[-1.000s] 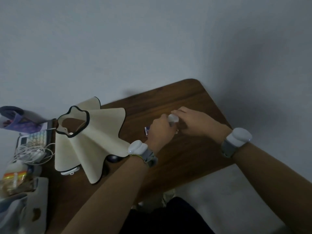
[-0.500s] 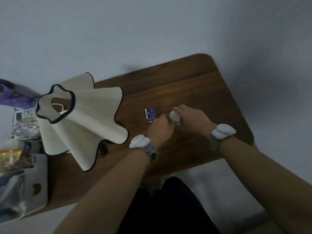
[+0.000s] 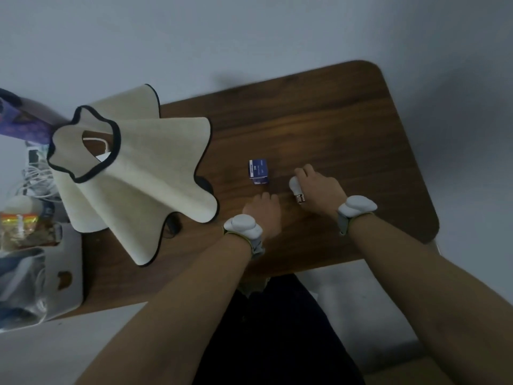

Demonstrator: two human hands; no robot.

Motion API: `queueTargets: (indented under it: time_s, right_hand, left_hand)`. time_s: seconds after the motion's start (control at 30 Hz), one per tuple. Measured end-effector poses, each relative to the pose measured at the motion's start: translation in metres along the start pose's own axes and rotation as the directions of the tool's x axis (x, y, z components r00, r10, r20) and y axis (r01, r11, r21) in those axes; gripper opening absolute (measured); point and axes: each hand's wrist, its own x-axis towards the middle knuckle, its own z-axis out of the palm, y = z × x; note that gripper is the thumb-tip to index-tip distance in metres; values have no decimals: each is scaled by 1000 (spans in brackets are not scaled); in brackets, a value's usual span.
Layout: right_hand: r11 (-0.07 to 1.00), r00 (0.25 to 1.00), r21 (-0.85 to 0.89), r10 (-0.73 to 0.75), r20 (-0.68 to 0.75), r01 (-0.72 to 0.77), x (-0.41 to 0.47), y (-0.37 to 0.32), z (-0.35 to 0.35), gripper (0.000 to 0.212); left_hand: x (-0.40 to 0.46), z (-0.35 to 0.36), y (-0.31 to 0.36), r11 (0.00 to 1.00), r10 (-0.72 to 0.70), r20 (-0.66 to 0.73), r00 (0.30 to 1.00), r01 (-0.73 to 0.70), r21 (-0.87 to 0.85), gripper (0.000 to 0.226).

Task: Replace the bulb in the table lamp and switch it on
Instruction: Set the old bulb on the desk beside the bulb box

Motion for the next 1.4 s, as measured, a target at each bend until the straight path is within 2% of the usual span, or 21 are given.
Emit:
queueTargets:
  time_s: [0.13, 0.3, 0.43, 0.6, 0.7, 0.83, 1.0, 1.23, 1.4]
  right_hand:
    - [1000, 1000, -31, 7, 2, -7, 2, 1, 2, 66]
    - [999, 1000, -38, 6, 10, -6, 5, -1, 5, 69]
    - [998, 999, -60, -1, 40, 3, 6, -1, 7, 71]
    - [997, 997, -71, 2, 74, 3, 7, 1, 5, 86]
    - [997, 996, -80, -9, 83, 16, 8, 0, 4, 92]
    - [993, 995, -112, -28, 94, 39, 10, 0, 1, 97]
    - [991, 993, -126, -31, 115, 45, 12, -3, 0, 100]
    - [989, 993, -142, -24, 118, 41, 10, -3, -4, 122]
    - [993, 989, -116, -11, 149, 29, 5, -2, -7, 128]
  left_hand:
    - [3, 11, -6, 996, 4, -69, 998, 1, 85, 40]
    - [3, 17, -11, 991, 34, -43, 999, -28, 128, 50]
    - [4, 15, -15, 992, 39, 29, 999, -42, 121, 57]
    - [4, 8, -20, 980, 49, 126, 991, -72, 183, 76]
    - [3, 10, -23, 981, 39, 111, 993, -59, 182, 71]
    - [3, 17, -25, 983, 11, 45, 999, -19, 181, 52]
    - [6, 17, -35, 984, 35, 63, 997, -46, 172, 54]
    - [0, 10, -35, 986, 36, 67, 997, -46, 158, 51]
    - [-6, 2, -31, 984, 52, 71, 996, -64, 167, 60]
